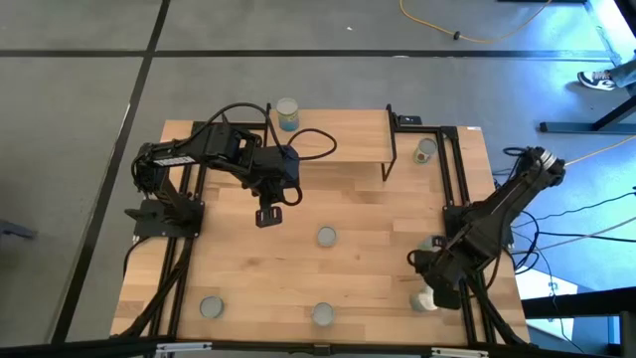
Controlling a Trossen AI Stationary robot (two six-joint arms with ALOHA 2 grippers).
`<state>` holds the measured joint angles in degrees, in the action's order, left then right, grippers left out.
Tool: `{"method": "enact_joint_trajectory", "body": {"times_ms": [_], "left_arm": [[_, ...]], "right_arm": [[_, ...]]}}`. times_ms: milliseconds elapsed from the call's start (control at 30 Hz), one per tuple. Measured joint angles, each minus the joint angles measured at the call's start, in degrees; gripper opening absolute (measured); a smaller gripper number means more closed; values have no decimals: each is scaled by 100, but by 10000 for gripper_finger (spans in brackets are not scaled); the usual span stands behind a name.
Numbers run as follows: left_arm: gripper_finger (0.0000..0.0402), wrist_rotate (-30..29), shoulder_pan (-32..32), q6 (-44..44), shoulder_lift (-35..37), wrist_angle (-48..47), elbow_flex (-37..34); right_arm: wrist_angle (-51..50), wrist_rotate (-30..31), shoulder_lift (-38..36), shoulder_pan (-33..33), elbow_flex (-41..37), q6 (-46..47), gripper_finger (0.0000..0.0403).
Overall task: Pick and place cans onto a shelf
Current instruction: Put the canned cherries on the shelf
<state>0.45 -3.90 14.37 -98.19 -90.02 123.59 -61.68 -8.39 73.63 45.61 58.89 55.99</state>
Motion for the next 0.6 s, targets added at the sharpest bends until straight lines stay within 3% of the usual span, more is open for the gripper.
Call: {"method": "enact_joint_trajectory", "body": {"times_ms": [233,600], "left_arm": [[0,-48,2,-71,0,0,0],[0,-144,0,-258,0,0,0]], "right_arm": [[-154,285,3,-234,793,-270,1],[-169,234,-12,-232,548,-202,59]]}}
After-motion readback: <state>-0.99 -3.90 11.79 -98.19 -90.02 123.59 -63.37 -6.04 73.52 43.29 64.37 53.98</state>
